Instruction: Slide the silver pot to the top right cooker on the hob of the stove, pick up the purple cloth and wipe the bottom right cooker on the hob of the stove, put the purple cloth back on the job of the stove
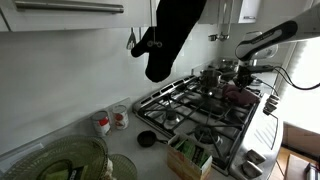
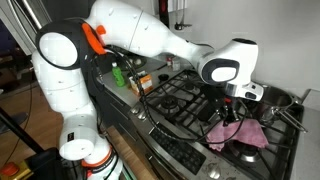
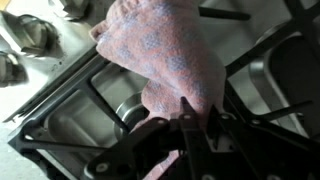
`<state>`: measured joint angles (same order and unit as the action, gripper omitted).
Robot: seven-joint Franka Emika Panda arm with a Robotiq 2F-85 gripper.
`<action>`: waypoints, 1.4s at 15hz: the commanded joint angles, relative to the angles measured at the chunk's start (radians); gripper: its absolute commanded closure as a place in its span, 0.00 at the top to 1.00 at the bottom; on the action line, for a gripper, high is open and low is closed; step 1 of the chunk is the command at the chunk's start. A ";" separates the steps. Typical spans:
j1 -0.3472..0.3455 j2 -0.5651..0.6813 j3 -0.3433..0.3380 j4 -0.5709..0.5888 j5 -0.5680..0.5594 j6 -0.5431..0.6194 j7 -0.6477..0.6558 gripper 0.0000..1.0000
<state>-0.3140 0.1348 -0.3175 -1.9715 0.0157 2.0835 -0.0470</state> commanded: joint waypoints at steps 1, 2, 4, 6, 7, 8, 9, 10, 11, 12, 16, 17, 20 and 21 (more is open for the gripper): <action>-0.029 -0.038 0.019 0.015 0.202 -0.082 -0.128 0.04; -0.030 -0.043 0.020 0.019 0.253 -0.100 -0.167 0.04; -0.034 -0.042 0.019 0.035 0.346 -0.154 -0.248 0.04; -0.022 -0.024 0.011 0.035 0.280 -0.083 -0.251 0.04; -0.018 -0.015 0.008 0.034 0.240 -0.041 -0.234 0.04; -0.014 -0.005 0.002 0.028 0.174 0.035 -0.209 0.04; -0.016 0.006 -0.003 0.028 0.131 0.086 -0.188 0.04; -0.018 0.018 -0.008 0.026 0.088 0.144 -0.167 0.04; -0.020 0.029 -0.013 0.025 0.046 0.202 -0.149 0.04; -0.022 0.041 -0.019 0.027 0.009 0.263 -0.128 0.04; -0.014 0.071 -0.058 0.016 -0.180 0.496 0.002 0.04; -0.008 0.078 -0.076 0.015 -0.241 0.546 0.046 0.04; 0.032 0.102 -0.154 0.015 -0.466 0.658 0.243 0.04; 0.033 0.096 -0.150 0.007 -0.467 0.635 0.256 0.04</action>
<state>-0.3182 0.2268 -0.4170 -1.9462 -0.3394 2.6883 0.0867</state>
